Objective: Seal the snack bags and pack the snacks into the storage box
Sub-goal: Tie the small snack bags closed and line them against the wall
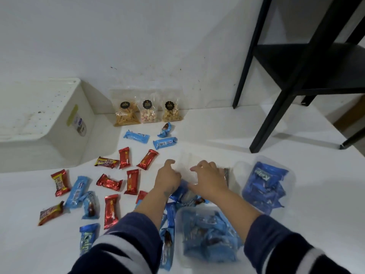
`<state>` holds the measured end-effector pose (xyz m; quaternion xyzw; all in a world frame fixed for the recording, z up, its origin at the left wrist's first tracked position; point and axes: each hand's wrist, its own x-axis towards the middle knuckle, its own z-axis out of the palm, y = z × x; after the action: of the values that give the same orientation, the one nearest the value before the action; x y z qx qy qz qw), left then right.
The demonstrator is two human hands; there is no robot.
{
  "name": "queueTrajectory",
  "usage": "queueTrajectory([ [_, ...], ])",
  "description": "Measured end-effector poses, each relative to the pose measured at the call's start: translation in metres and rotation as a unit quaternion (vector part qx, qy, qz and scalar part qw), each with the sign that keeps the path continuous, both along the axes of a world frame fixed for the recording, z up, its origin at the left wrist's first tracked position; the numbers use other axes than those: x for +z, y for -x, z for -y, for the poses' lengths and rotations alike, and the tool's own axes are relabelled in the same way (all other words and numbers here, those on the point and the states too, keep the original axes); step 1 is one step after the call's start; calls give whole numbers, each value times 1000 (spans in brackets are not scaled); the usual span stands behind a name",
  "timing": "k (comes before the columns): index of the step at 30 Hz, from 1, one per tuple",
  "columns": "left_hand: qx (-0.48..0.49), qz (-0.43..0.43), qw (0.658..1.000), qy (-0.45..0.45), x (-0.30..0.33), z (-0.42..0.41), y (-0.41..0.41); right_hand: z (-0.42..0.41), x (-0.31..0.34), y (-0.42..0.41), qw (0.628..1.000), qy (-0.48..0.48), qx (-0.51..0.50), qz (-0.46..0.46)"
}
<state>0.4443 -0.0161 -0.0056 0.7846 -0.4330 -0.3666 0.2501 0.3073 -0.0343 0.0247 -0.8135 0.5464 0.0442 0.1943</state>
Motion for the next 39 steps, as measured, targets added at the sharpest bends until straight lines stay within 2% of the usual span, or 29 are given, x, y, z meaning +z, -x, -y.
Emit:
queueTrajectory([
  [5,67,-112,990,51,34,7,14,-12,6,-5,996,55,-42,64],
  [9,68,-136,984,90,59,12,23,-9,19,-4,985,88,-102,110],
  [13,47,-173,978,110,67,9,28,1,26,3,959,45,-181,213],
  [16,76,-196,970,123,68,5,30,4,26,6,938,-22,-158,307],
  [20,90,-266,949,141,74,1,29,3,31,5,924,-53,-141,353],
  [22,65,-234,957,157,74,1,27,5,36,6,916,-27,-148,372],
  [25,6,-127,976,178,68,-1,22,12,47,8,898,-16,-162,408],
  [29,-84,0,982,171,47,-10,21,19,64,10,834,-125,-201,498],
  [31,-105,109,975,161,34,-12,20,19,70,13,804,-183,-214,524],
  [34,-102,212,963,132,21,-16,16,19,66,17,803,-215,-217,512],
  [37,-116,226,964,80,12,-19,16,16,55,18,806,-232,-235,491],
  [39,-119,243,961,62,11,-20,20,18,51,21,817,-199,-254,478],
])
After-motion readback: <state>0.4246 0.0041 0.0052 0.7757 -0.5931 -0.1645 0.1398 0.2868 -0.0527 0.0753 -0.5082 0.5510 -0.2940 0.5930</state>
